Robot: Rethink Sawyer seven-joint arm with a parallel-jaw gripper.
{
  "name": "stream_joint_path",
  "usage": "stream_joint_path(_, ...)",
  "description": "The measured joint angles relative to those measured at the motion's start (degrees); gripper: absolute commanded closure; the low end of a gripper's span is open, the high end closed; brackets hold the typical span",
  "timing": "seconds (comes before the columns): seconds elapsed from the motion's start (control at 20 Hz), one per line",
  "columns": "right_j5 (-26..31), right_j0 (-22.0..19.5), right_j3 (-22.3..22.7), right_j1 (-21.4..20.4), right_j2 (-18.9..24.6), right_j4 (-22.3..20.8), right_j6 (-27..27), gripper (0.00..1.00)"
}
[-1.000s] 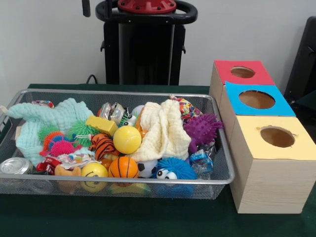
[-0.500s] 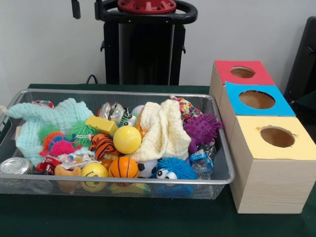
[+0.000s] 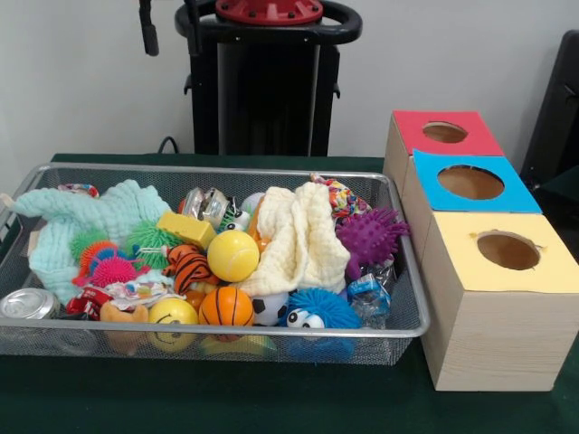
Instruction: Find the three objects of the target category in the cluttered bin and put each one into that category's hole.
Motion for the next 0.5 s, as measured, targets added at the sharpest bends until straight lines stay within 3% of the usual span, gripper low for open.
stream_joint_path(0.5,0.0,0.4,-4.0,5.3,1.5,-4.2,0.0,0.00)
